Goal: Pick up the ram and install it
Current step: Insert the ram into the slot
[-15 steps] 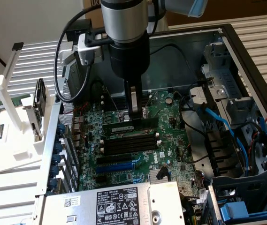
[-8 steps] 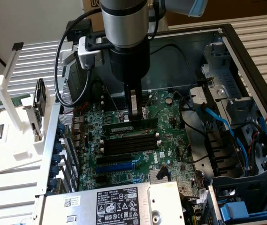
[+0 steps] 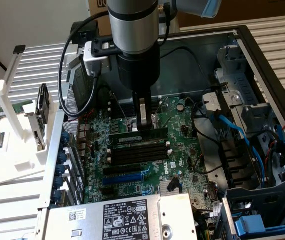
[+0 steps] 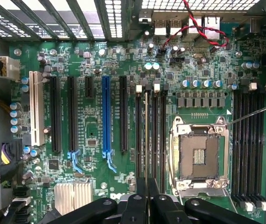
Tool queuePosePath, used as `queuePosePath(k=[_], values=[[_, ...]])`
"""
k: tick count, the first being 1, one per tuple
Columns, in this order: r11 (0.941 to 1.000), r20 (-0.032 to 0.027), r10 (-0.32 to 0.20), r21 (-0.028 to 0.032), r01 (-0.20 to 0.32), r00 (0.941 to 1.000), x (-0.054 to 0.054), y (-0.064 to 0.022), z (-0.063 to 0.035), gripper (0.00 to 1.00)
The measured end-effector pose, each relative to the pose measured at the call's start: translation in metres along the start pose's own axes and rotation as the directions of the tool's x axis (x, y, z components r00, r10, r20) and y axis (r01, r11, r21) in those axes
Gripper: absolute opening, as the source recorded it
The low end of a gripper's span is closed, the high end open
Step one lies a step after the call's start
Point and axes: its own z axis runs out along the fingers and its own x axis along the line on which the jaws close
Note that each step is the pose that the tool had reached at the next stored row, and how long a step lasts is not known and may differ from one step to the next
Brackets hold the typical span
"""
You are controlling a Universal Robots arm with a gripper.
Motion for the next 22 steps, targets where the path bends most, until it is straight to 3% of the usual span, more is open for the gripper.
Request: queuePosePath(k=[13, 22], values=[[0.9999, -0.0002, 0.0, -0.0116, 0.0, 1.0, 0.0001, 0.0, 0.0004, 0.12], [0.9999, -0.0001, 0.0, -0.0118, 0.0, 1.0, 0.0002, 0.0001, 0.0033, 0.12]])
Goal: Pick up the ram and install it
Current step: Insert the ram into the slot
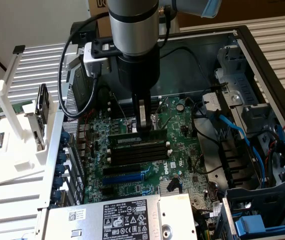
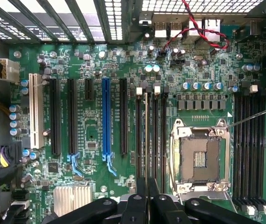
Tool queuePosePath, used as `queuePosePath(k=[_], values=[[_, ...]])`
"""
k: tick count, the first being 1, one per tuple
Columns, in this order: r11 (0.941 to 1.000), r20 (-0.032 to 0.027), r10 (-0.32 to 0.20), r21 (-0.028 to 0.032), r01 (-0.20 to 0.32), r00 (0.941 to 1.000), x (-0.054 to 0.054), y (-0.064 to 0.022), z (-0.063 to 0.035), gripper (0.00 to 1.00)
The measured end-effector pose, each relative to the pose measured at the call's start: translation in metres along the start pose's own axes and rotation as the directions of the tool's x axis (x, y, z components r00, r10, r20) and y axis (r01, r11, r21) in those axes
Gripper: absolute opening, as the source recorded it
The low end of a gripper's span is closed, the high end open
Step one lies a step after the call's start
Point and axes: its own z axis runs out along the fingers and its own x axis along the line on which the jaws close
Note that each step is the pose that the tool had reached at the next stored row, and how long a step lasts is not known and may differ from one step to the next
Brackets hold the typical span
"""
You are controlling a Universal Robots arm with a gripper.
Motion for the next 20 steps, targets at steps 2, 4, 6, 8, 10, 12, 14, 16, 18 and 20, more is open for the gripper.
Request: queuePosePath(k=[2, 4, 6, 8, 10, 12, 14, 16, 18, 20], values=[[1.0, -0.0001, 0.0, -0.0003, 0.0, 1.0, 0.0, 0.0001, 0.0018, 0.12], [1.0, 0.0, 0.0, -0.0004, 0.0, 1.0, 0.0, 0.0001, 0.0034, 0.12], [1.0, 0.0, 0.0, -0.0009, 0.0, 1.0, 0.0, 0.0001, 0.0048, 0.12], [1.0, 0.0, 0.0, -0.0014, 0.0, 1.0, 0.0, 0.0002, 0.0063, 0.12], [1.0, -0.0001, 0.0, -0.0022, 0.0, 1.0, 0.0, 0.0002, 0.008, 0.12], [1.0, -0.0001, 0.0, -0.0032, 0.0, 1.0, 0.0, 0.0002, 0.0097, 0.12], [1.0, -0.0002, 0.0, -0.0047, 0.0, 1.0, 0.0, -0.0002, 0.0109, 0.12], [1.0, -0.0005, 0.0, -0.0064, 0.0, 1.0, 0.0, -0.0006, 0.0114, 0.12], [1.0, -0.0004, 0.0, -0.0086, 0.0, 1.0, 0.0, -0.0015, 0.0117, 0.12], [0.9999, -0.0002, 0.0, -0.011, 0.0, 1.0, 0.0, -0.003, 0.012, 0.12]])
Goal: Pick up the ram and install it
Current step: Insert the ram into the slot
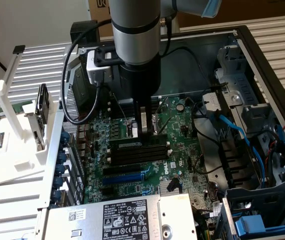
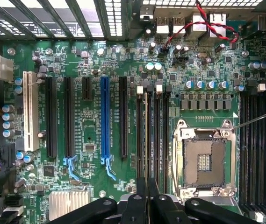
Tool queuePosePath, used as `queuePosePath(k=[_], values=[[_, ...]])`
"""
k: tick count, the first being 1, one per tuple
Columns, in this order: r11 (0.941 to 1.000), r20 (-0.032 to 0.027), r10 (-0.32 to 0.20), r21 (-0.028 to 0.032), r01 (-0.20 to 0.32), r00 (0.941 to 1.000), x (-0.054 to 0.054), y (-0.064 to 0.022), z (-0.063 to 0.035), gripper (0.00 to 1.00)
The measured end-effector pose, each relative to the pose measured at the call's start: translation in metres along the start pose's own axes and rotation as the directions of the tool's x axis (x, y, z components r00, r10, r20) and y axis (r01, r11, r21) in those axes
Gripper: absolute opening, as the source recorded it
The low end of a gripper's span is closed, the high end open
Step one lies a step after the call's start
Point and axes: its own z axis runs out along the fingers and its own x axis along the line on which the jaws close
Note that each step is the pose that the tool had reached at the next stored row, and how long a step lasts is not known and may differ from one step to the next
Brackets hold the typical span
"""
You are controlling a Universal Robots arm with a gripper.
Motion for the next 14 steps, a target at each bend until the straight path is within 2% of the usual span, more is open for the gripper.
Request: queuePosePath(k=[5, 9, 14], values=[[1.0, -0.0001, 0.0, -0.0001, 0.0, 1.0, -0.0001, -0.0001, 0.0, 0.12], [1.0, 0.0001, 0.0, 0.0066, 0.0, 1.0, 0.0, 0.0017, 0.0002, 0.12], [1.0, 0.0001, -0.001, 0.0069, 0.001, 1.0, 0.0002, 0.002, 0.0008, 0.12]])
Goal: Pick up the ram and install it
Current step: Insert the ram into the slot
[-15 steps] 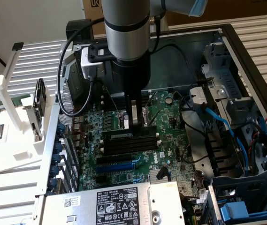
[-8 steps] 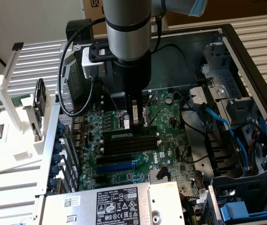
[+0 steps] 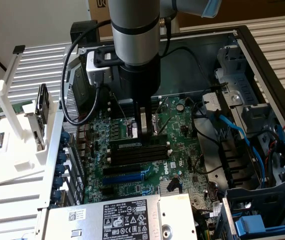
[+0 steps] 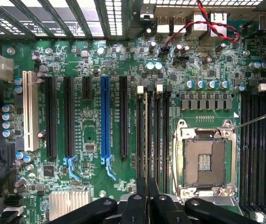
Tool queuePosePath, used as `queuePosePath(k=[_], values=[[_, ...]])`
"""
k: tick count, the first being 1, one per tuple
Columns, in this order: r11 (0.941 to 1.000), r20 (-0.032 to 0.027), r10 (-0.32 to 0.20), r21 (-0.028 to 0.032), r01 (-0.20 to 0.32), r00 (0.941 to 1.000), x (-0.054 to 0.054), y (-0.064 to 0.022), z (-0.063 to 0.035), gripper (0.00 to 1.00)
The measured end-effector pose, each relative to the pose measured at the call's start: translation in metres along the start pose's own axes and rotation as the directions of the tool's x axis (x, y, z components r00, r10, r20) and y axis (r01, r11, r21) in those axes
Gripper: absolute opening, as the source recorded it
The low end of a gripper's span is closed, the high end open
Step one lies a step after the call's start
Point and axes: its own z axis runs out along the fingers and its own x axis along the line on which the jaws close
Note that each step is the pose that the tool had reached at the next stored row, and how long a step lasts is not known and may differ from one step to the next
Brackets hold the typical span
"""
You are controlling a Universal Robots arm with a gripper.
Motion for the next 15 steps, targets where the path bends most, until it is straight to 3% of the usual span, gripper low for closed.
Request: queuePosePath(k=[5, 15], values=[[1.0, 0.0004, -0.002, 0.0078, 0.002, 1.0, 0.0001, 0.0001, 0.0009, 0.12], [1.0, 0.0006, -0.002, 0.008, 0.002, 1.0, 0.0018, 0.0002, 0.0009, 0.12]])
